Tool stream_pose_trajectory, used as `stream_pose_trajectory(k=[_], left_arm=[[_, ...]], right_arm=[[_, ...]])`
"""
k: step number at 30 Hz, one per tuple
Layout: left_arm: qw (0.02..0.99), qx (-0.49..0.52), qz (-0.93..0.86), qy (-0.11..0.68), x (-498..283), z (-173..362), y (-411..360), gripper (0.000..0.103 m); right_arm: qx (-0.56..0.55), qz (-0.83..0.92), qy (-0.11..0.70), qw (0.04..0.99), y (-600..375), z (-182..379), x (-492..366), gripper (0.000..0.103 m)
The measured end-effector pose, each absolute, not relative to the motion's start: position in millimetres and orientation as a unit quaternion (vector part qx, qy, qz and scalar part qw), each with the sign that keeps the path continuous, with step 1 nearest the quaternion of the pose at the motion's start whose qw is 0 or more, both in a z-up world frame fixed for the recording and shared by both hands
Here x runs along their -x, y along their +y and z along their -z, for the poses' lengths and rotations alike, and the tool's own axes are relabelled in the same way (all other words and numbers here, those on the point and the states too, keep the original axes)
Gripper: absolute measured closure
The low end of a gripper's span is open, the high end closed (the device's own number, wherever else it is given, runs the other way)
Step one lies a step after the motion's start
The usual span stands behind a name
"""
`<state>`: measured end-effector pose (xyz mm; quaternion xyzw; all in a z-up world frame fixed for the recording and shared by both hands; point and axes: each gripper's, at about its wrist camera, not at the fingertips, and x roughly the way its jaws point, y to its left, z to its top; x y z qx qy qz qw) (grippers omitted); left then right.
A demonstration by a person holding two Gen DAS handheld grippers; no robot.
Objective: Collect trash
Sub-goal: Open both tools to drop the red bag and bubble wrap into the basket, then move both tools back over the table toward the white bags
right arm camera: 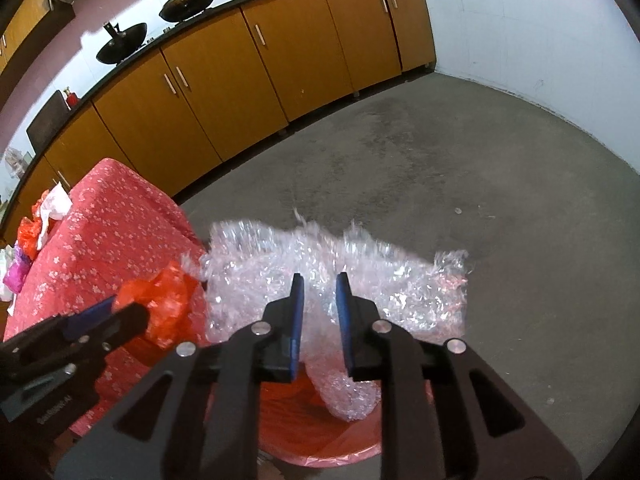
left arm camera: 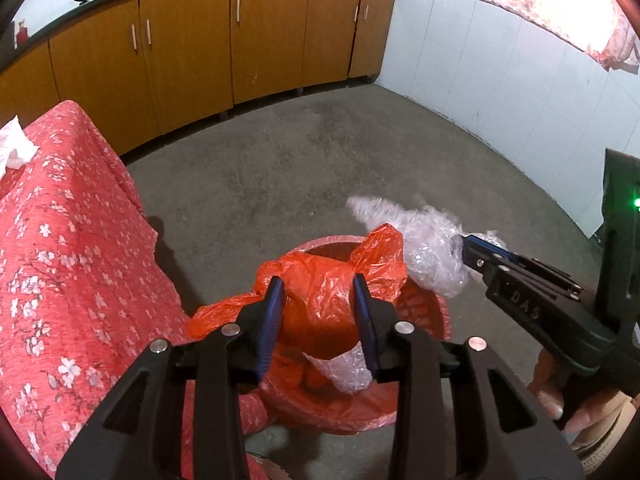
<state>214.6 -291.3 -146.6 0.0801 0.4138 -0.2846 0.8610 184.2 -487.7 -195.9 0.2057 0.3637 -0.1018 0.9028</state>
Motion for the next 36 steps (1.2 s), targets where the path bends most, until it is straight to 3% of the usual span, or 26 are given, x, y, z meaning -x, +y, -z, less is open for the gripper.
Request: stream_pose_trajectory(k=[13,22,36], left_arm=[[0.859,-0.062,0.29,0.418,-219.9,148.0,-286.5,0.06],[0.879,-0.026,0.273,0.391,-215.7,111.7,-254.4,0.06],[0.946,-0.021,0.118,0.302,-209.6,44.8,-78.1,0.056]], right_arm=[[-0.211,0.109,0.356,0.904,-493.7,191.0,-180.0,0.081],[-0.179,0.102,0.347,0.915,-480.3,168.0,-179.9,0.078],[-0.102,-0.026,0.304,0.947,-350.9,78.2,-236.4,0.074]])
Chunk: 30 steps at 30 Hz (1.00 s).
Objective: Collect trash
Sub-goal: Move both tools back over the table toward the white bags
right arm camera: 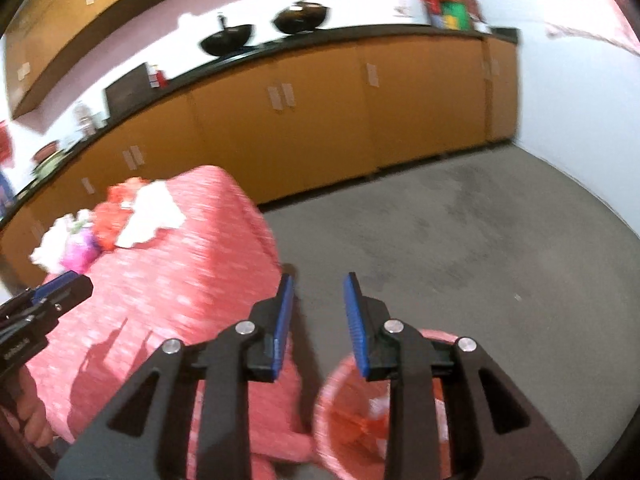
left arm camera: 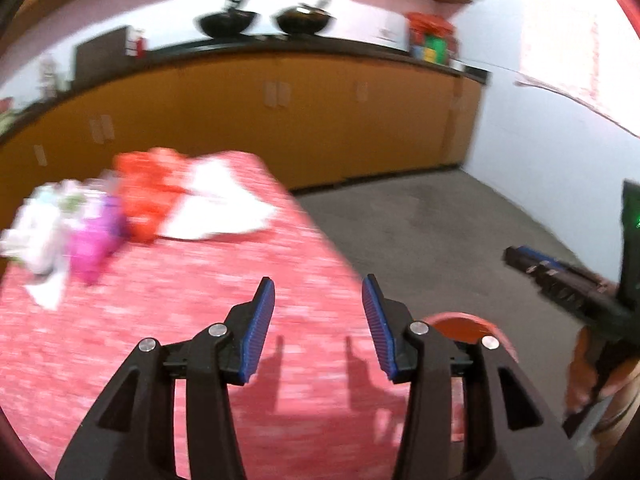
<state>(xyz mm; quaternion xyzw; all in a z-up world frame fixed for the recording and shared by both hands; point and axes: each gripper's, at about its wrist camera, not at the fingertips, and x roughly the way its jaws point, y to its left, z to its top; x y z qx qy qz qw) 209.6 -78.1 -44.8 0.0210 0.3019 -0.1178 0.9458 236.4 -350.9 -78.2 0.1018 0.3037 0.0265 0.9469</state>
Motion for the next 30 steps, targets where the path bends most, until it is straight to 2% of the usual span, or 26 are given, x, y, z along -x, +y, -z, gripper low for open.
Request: stream_pose_trajectory(k=[4,7,12,15,26,27,28,29,30], left_arm=[[0.958,-0.023,0.032,0.285,-213.3,36.6,-1.1,0.051],[0.959,-0.016,-0.022,0.281,-219.7,33.1,43.7,0.047],[0.958,-0.002,-0.103,0.268,-222.4,32.2,115.3,0.032],[0.956,0.015,-0.131,0.263,-224.2,36.2,147.1,0.026],[0.955,0.062,-0.151,0.248,-246.7,40.3,196.0,0.015],[0.955,0.061,-0.151,0.247,-249.3,40.1,196.9,0.014],[0.955,0.059,-0.151,0.247,-250.4,40.4,196.5,0.014],[0.955,0.057,-0.15,0.247,-251.8,40.8,196.3,0.013],[0.955,0.057,-0.149,0.249,-254.6,41.3,197.0,0.013]], right_arm=[[-0.084,-0.079,0.303,0.946,-289.2,60.0,-263.7,0.072],[-0.061,-0.107,0.309,0.943,-241.4,53.4,-286.0,0.067],[-0.02,-0.122,0.32,0.939,-174.9,53.5,-328.2,0.043],[-0.009,-0.12,0.328,0.937,-151.9,57.8,-355.3,0.036],[0.024,-0.088,0.376,0.922,-107.2,88.9,-424.3,0.034],[0.025,-0.087,0.38,0.92,-105.5,91.9,-427.1,0.039],[0.027,-0.087,0.387,0.918,-103.6,94.7,-429.4,0.048],[0.033,-0.083,0.403,0.911,-101.3,99.2,-433.4,0.075],[0.034,-0.079,0.412,0.907,-100.6,102.3,-435.4,0.09]])
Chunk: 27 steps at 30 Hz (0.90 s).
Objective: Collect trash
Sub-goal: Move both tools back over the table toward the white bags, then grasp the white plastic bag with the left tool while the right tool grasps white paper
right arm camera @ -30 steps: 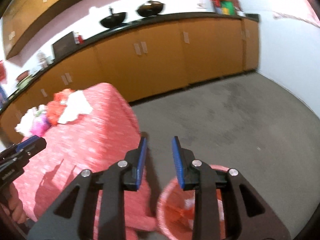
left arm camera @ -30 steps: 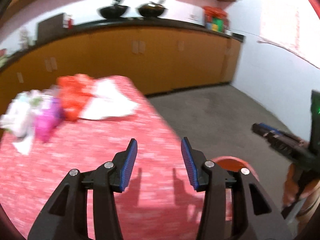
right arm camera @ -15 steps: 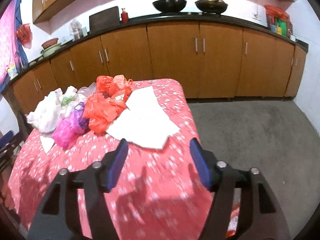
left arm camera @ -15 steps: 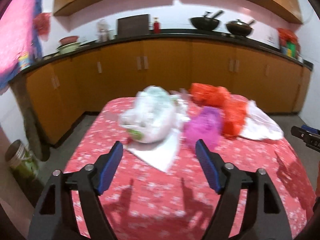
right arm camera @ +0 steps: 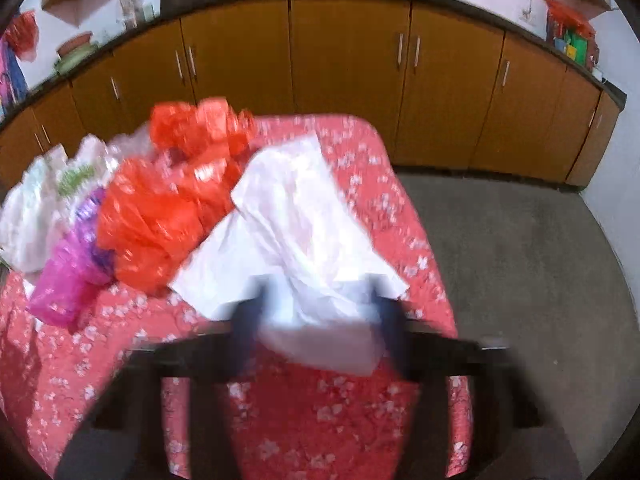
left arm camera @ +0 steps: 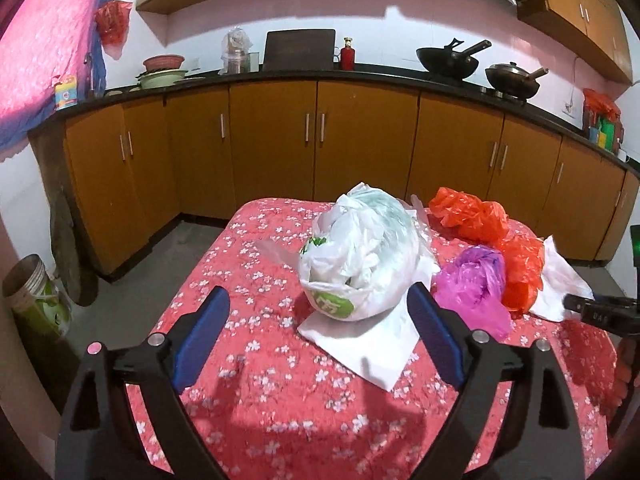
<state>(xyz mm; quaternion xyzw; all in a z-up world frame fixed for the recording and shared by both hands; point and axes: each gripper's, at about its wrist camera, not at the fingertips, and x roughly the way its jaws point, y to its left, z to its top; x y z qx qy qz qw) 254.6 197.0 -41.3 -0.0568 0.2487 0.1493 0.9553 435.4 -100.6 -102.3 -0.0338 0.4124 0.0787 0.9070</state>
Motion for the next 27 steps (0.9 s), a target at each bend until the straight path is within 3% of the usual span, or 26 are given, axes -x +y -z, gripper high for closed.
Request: stream_pose_trajectory(k=[3,11,14,17,19,22,27], left_arm=[[0.955,0.062,-0.145,0.251,-262.0,41.9,199.4,0.013],[0.95,0.047,-0.163,0.264,-292.9,41.3,206.4,0.013],[0.945,0.048,-0.159,0.282,-304.9,47.7,208.9,0.018],[0.941,0.054,-0.151,0.299,-311.1,55.0,210.8,0.031],[0.939,0.054,-0.141,0.309,-314.0,59.5,209.1,0.055],[0.941,0.046,-0.136,0.307,-311.2,59.1,205.2,0.073],[0.946,0.048,-0.131,0.293,-293.9,48.5,205.7,0.08]], right_arm=[[0.011,-0.086,0.418,0.905,-106.3,104.3,-431.3,0.097],[0.0,-0.103,0.405,0.908,-108.3,100.5,-411.0,0.097],[0.001,-0.105,0.405,0.908,-107.7,99.5,-409.7,0.097],[-0.001,-0.106,0.408,0.907,-106.5,99.9,-409.6,0.097],[-0.002,-0.106,0.409,0.906,-105.8,100.4,-409.5,0.097],[-0.003,-0.107,0.407,0.907,-106.6,99.8,-406.1,0.097],[0.001,-0.113,0.39,0.914,-107.8,94.3,-394.9,0.097]])
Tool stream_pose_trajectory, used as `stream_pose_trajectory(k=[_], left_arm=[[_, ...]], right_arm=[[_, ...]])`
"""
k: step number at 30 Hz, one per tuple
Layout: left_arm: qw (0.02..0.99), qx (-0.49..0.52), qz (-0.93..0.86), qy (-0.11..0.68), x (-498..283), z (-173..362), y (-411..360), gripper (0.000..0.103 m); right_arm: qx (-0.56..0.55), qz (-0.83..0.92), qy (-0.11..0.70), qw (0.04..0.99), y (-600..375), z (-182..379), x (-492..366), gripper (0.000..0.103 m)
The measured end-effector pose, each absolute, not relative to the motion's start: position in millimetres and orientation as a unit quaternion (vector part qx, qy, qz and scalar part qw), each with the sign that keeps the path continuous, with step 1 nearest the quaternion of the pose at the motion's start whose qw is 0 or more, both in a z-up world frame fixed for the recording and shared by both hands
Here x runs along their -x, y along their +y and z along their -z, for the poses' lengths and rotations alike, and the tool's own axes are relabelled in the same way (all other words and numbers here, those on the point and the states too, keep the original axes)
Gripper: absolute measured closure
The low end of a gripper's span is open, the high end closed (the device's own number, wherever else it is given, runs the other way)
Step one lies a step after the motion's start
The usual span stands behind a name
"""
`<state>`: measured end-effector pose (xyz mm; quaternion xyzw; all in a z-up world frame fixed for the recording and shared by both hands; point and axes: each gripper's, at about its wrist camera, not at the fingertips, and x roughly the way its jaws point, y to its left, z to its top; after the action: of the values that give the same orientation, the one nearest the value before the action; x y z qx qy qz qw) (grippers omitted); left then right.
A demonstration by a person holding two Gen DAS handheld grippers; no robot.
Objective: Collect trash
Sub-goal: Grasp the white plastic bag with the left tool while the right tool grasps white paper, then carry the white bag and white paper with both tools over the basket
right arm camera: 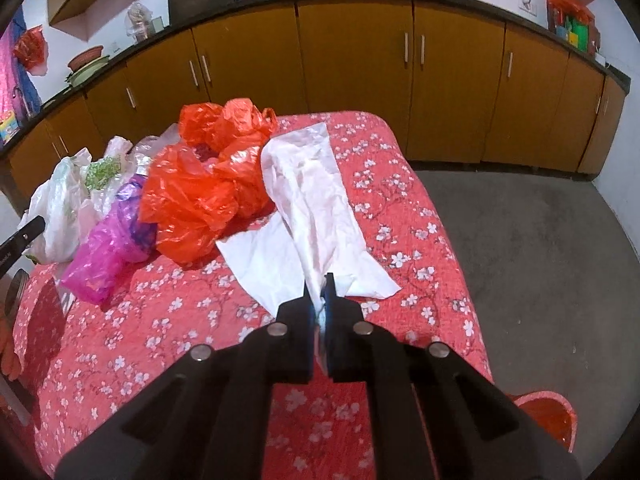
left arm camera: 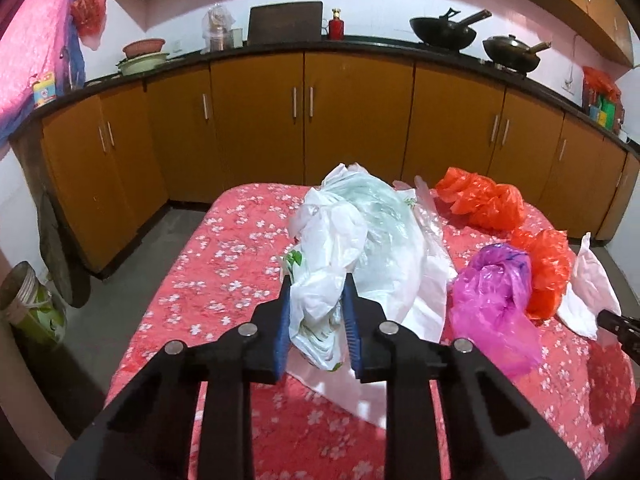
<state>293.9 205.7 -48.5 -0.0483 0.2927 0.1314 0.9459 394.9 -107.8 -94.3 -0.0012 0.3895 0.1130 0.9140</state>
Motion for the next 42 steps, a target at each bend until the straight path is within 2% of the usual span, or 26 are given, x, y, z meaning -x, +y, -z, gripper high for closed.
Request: stream_pose_trajectory(k=[21,42], left_arm=[[0.963,0.04,-0.108,0.242,-237.9,-0.7,178.0,0.08],[0.972,-0.003,-0.031,0.234,-236.5,-15.8,85.0,0.08]], right_arm=[[-0.015,-0.127,0.33,0.935,-123.3,43.2,-342.9,0.097],[-0.043,-0.09,0.294,0.951,-198.7,17.1,-312.7,0.097]])
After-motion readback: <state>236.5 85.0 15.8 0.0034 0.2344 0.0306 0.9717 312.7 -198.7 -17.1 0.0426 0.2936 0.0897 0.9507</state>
